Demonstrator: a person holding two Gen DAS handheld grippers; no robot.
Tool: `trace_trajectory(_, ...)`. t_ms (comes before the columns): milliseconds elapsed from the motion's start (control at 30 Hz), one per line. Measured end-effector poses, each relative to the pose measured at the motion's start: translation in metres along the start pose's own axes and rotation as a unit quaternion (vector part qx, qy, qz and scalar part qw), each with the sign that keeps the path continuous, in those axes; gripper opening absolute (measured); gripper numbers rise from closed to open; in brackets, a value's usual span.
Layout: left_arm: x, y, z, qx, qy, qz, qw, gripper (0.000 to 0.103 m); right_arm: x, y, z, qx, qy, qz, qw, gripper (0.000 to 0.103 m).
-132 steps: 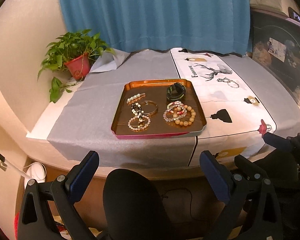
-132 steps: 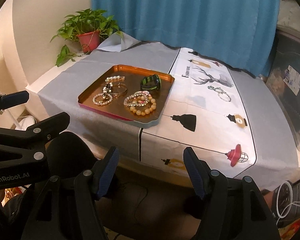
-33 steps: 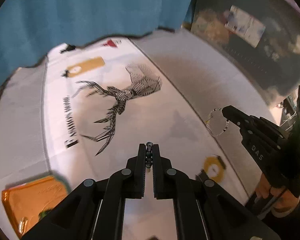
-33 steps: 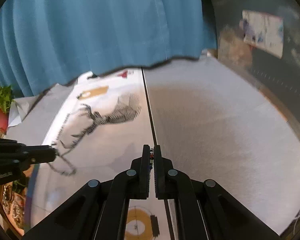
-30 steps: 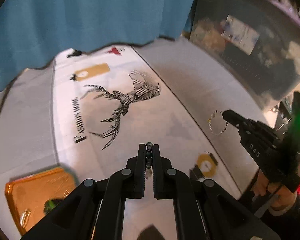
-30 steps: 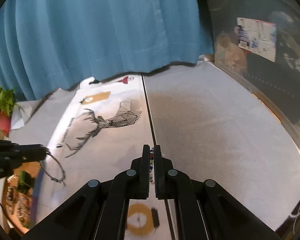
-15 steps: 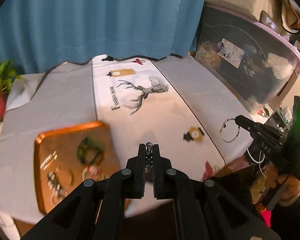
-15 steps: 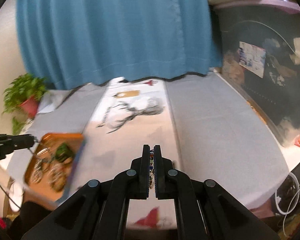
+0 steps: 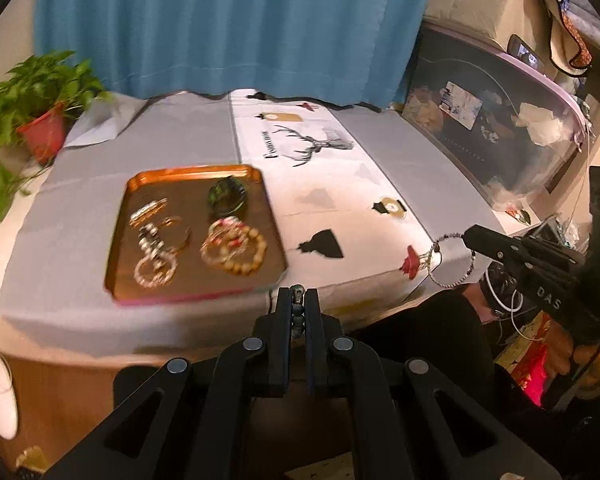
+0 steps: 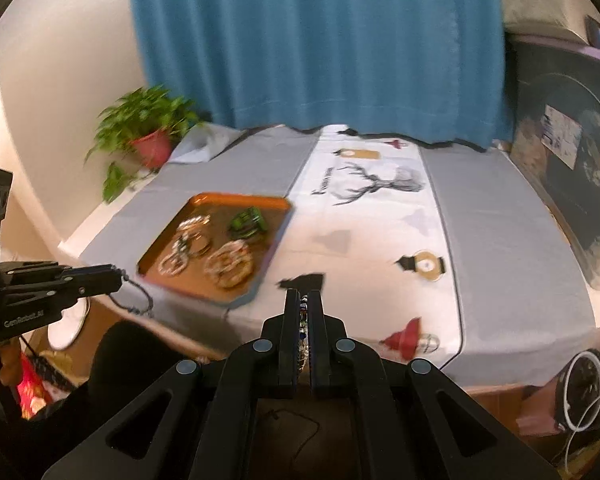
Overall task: Organize jewelry
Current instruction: 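Carry the green bead chain and silver chain bracelet in both tools over the tray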
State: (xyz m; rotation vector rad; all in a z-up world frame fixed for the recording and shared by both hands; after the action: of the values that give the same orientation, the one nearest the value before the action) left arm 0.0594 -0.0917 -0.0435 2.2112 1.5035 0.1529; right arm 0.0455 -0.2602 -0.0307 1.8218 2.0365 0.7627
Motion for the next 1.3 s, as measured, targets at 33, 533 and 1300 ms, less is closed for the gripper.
trace_trajectory(33,0.002,-0.005,-0.002,-0.002,0.001,-0.002,1.0,0.004,0.01,-0.005,-0.001,0.003,0.003,-0.009,1.0,0.004)
trace_trajectory(533,0.014,-0.041,-0.01,-0.013,0.006,-0.015,0.9998,0.004,0.081,-0.052,0.014,0.056,0.02,-0.077,0.995,0.004)
trace_trajectory(1300,0.086,-0.02,0.004,-0.016,0.005,-0.066,0.9977,0.004,0.103,-0.014,0.062,0.083,0.005,-0.1,0.991,0.004)
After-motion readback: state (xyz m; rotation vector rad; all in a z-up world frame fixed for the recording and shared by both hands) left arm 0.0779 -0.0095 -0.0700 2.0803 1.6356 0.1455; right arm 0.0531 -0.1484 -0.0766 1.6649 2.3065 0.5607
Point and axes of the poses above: each gripper's, at about its wrist camera, not at the fingertips, and z roughly the way its jaws point, x to its left, y to its top, the point moved 10 cm from there along z, roughly the way its jaws point, and after that the axes turned 15 degrees about x, right-handed, at the moved point
